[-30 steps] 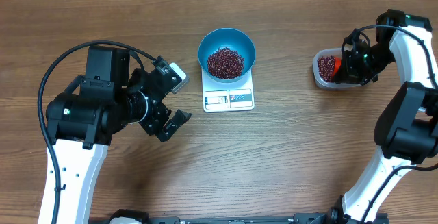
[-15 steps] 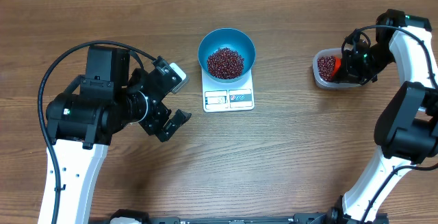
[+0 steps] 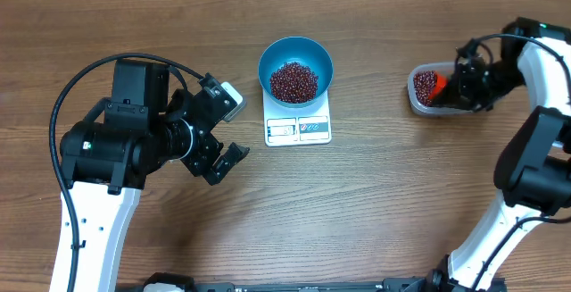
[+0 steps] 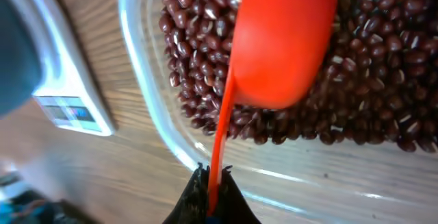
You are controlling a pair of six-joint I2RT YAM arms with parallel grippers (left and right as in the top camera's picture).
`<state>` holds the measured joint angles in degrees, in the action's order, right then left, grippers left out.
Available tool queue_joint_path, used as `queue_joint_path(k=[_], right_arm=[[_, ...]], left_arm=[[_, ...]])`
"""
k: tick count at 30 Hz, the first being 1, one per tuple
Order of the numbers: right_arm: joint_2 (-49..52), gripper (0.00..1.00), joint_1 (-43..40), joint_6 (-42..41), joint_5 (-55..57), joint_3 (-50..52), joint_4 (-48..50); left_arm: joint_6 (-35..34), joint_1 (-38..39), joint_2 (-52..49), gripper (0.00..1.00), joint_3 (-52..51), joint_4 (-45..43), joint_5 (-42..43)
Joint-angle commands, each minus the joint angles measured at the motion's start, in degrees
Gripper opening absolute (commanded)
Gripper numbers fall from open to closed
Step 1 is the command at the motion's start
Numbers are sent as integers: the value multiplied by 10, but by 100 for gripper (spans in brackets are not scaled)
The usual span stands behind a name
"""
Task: Scoop item into bowl and weigh 150g on scale
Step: 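Drag the red scoop through the beans in the tub to fill it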
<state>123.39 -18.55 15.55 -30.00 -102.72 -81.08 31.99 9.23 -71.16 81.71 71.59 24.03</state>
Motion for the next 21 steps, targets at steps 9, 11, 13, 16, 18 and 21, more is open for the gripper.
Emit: queue_joint_path(k=[9,11,13,16,18,21], right_arm=[[6,4,-71,52,-121,4,-21],[6,4,-79,64,-134,4,-32],[6,4,-86,77,-146,4,-42],[6,4,-96,88,-163,4,-56],[6,4,-105,88,-167,4,-63],[6,4,-114,88,-169,4,-70]], left_arm=[[13,-2,-1,100,8,0,9],[12,-2,-1,100,8,0,9],[12,-2,-1,100,8,0,9],[12,-2,-1,100,8,0,9],[12,-2,-1,100,8,0,9],[12,-2,-1,99,8,0,9]])
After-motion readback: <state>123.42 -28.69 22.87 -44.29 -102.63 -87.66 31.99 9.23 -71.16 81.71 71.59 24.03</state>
